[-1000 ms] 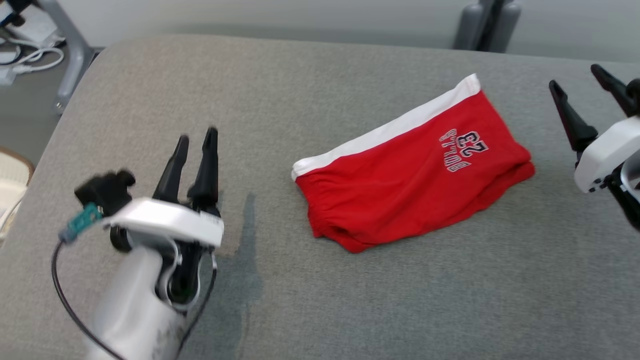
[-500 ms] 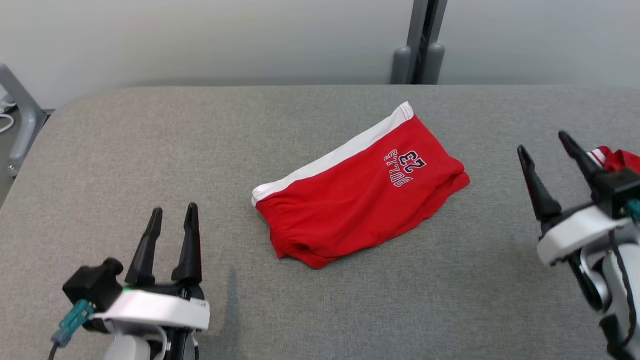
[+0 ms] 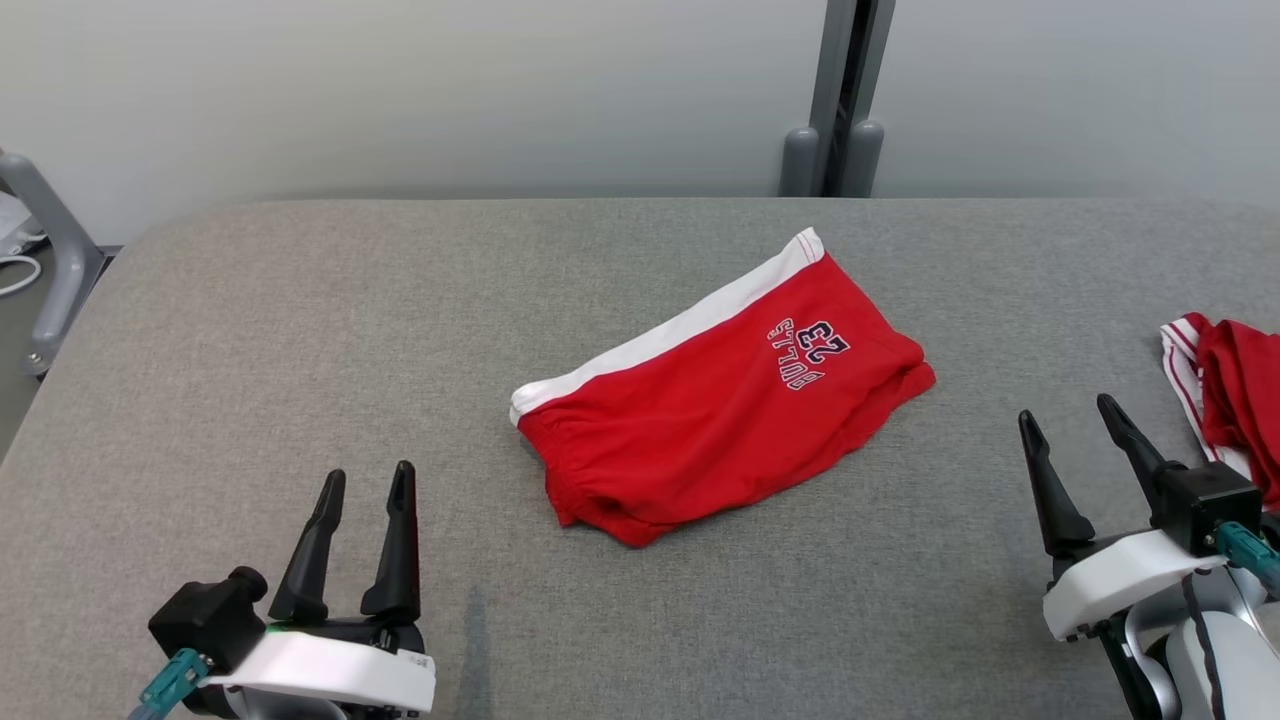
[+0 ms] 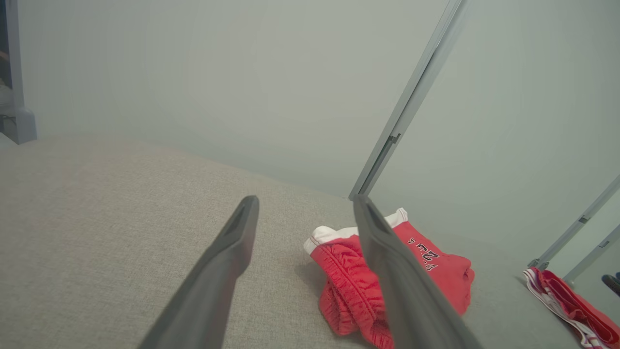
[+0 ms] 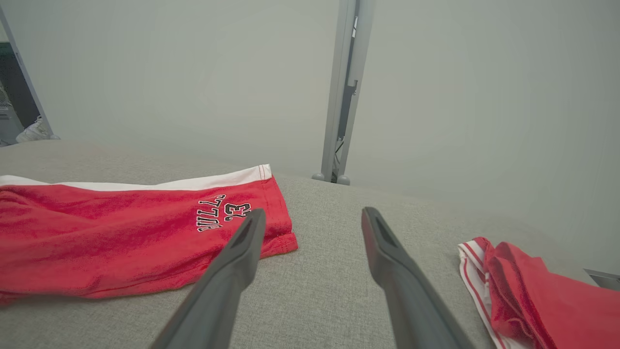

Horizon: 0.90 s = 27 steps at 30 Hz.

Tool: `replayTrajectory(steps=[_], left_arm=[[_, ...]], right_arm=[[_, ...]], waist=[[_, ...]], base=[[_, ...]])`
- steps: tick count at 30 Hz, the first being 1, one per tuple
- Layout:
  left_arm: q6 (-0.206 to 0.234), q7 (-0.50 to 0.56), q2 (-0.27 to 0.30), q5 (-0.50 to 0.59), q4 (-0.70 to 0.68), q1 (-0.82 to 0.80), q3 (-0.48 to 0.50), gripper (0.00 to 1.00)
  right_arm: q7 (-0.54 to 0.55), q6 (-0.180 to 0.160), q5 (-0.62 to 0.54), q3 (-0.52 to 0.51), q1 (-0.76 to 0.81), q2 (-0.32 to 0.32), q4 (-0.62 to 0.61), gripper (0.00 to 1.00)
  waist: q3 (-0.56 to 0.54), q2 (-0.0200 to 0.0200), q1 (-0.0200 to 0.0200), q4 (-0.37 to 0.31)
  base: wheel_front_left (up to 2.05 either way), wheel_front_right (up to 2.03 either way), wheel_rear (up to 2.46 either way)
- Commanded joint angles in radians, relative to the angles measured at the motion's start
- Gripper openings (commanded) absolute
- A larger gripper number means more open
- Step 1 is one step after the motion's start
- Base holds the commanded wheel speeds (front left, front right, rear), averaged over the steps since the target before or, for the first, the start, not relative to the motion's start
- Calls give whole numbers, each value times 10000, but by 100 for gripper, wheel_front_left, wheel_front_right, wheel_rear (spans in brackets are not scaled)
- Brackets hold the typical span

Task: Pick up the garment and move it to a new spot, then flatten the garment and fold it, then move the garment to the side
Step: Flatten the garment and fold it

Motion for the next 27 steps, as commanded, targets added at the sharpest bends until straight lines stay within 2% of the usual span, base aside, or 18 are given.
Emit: replayTrajectory(steps=[1, 5, 8, 13, 18, 22, 27], left_arm=[[38, -17, 45, 75, -16, 3, -64, 100], [51, -17, 46, 99, -16, -171, -353, 100], [34, -17, 51, 100, 24, -231, -470, 100], [39, -17, 44, 108, 96, -346, -658, 100], [182, -17, 37, 139, -96, -371, -607, 100], [277, -17, 43, 170, -233, -291, -768, 100], [354, -18, 33, -309, -365, -192, -975, 100]], right_arm=[[-11, -5, 167, -61, -39, 12, 204, 100], [370, -3, 1384, -109, -445, 333, 968, 100], [734, -5, 1980, -66, -709, 254, 1301, 100], [1820, -5, 3919, -80, -1229, 284, 2035, 100], [2602, -3, 5294, -408, -1681, 129, 2694, 100], [3024, -3, 5952, -651, -2010, 11, 3213, 100], [3178, -3, 6161, -642, -2396, -133, 3910, 100]], waist=[[72, 0, 0, 92], [253, 0, 0, 337], [362, 0, 0, 517], [583, 0, 0, 1060], [759, 0, 0, 1690], [908, 0, 0, 2202], [1068, 0, 0, 2685]], base=[[0, 0, 0], [0, 0, 0], [0, 0, 0], [0, 0, 0], [0, 0, 0], [0, 0, 0], [0, 0, 0]])
